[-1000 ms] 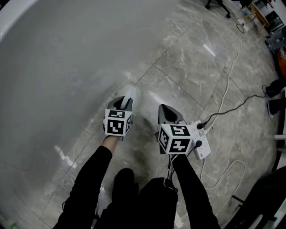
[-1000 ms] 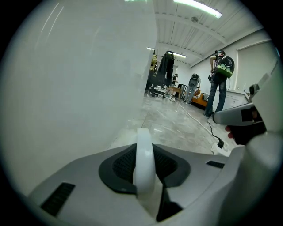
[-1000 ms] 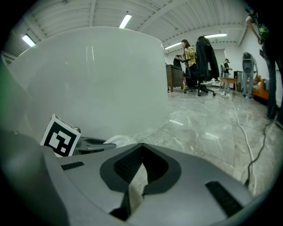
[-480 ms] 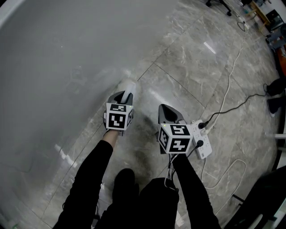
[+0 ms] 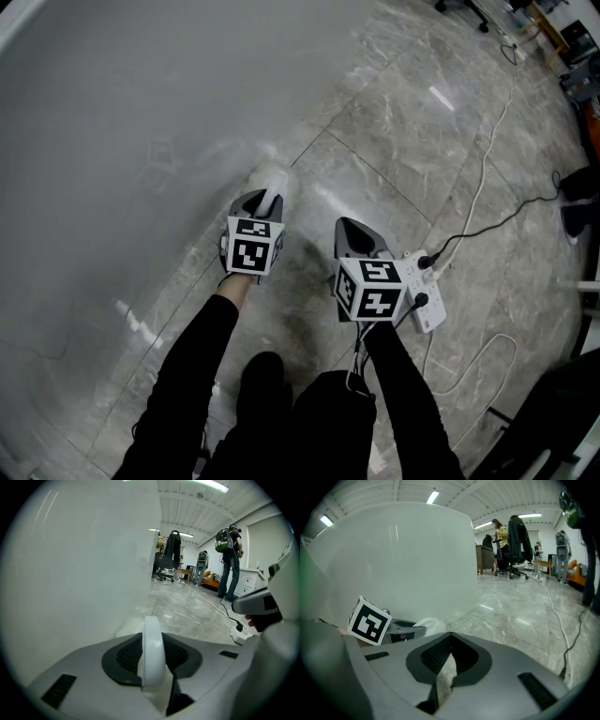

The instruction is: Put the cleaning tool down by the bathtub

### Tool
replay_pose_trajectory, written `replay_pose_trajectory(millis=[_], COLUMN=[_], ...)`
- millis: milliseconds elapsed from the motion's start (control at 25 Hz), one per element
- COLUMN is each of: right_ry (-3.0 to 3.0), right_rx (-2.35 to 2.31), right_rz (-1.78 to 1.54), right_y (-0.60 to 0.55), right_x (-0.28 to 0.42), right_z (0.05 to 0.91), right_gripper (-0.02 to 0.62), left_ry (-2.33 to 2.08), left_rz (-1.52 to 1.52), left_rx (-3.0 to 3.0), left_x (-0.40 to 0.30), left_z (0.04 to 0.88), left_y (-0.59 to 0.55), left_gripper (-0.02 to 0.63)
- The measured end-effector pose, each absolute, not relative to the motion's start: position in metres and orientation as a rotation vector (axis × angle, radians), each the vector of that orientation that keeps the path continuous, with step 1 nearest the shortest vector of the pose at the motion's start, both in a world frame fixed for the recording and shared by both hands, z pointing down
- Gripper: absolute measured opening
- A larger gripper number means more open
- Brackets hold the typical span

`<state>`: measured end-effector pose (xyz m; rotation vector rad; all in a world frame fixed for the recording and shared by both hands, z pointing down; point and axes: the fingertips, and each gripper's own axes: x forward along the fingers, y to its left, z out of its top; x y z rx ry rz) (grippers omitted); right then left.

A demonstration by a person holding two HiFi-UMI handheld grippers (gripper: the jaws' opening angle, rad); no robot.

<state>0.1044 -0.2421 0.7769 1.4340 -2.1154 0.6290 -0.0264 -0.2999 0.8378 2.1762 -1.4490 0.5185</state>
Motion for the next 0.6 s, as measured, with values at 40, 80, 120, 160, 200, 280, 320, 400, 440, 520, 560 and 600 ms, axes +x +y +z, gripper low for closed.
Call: replay_pose_trajectory(millis=[40,80,120,160,200,280,320,400,440,520,560,600], right_ry=[-2.117,-2.117,-2.118,-2.117,-2.116,-2.115,-2.116,-2.122,-2.125,-2.131,-2.135,-2.139], right_rx=[1.434,1.434,1.435,1.437,1.438,1.441,1.442,1.446,1.449,1.455,1.456,1.456], right_rz=[0.627,0.625,0.622,0.618,0.616,0.616,0.617,0.615,0.613,0.614,0.615,0.617], right_y=[-0.242,-0.242,-0.242,-0.242,-0.242,-0.241,-0.240,-0.239,-0.238,-0.236,-0.235,-0.233], right_x=[0.105,0.105,0.106,0.106,0.106,0.106,0.106,0.106,0.106,0.106,0.106,0.105], right_z=[0.776,0.776,0.775,0.774,0.774,0.772,0.770,0.767,0.765,0.761,0.759,0.757], right_gripper=[0.000,0.000,0.000,0.000,0.000,0.000,0.000,0.000,0.000,0.000,0.000,0.000], left_ry=[-1.452,-1.455,-1.456,-1.457,-1.458,-1.460,-1.460,-1.462,-1.461,-1.458,-1.455,-1.451], left_rz=[0.518,0.516,0.514,0.513,0.511,0.500,0.493,0.477,0.468,0.447,0.434,0.418], left_rx=[2.176,2.176,2.176,2.177,2.179,2.185,2.191,2.210,2.221,2.244,2.254,2.261], left_x=[-0.026,-0.026,-0.025,-0.025,-0.025,-0.025,-0.025,-0.025,-0.026,-0.025,-0.025,-0.025], left_z=[0.837,0.837,0.835,0.834,0.832,0.825,0.820,0.808,0.802,0.788,0.781,0.775], left_y=[-0.299,-0.299,-0.299,-0.299,-0.299,-0.296,-0.294,-0.288,-0.284,-0.276,-0.271,-0.265], left_gripper=[0.114,0.120,0.129,0.135,0.144,0.152,0.153,0.153,0.153,0.152,0.152,0.152])
